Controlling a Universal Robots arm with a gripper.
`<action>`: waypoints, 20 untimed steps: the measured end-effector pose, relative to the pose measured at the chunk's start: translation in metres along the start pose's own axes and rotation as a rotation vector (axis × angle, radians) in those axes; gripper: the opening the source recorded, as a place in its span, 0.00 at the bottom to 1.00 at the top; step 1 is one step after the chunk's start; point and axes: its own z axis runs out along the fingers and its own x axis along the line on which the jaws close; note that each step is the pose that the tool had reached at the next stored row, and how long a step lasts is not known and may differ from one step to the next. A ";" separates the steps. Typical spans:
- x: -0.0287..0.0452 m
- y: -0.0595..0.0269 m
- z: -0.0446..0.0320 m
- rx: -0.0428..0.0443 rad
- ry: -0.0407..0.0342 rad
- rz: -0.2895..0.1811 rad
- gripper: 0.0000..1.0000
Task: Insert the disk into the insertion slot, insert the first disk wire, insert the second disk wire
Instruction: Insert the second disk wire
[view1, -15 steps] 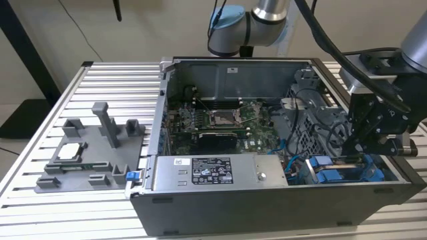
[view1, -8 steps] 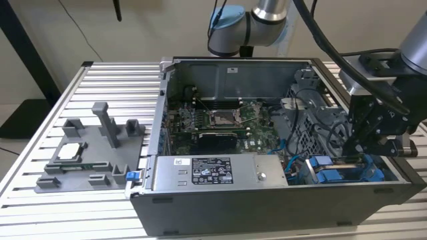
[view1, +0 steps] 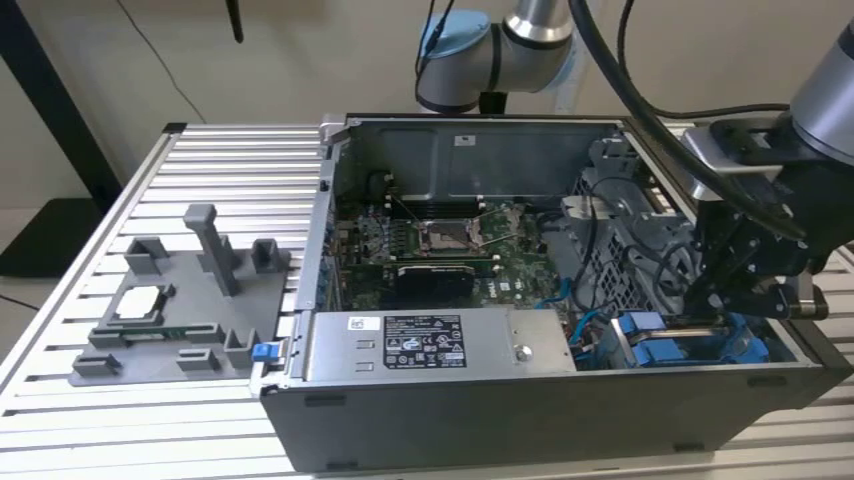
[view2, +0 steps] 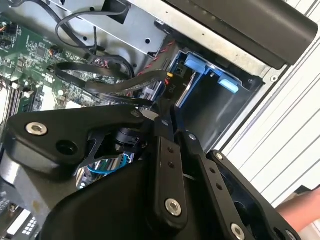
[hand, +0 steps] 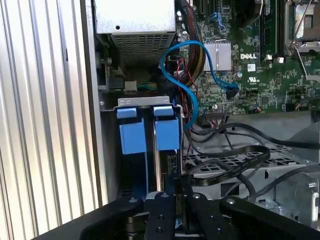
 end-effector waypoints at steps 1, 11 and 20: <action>-0.0005 0.0001 0.0007 0.0000 -0.0001 0.000 0.00; -0.0039 0.0005 0.0055 0.0035 -0.0002 0.000 0.00; -0.0030 0.0008 0.0143 0.0037 0.0020 0.000 0.00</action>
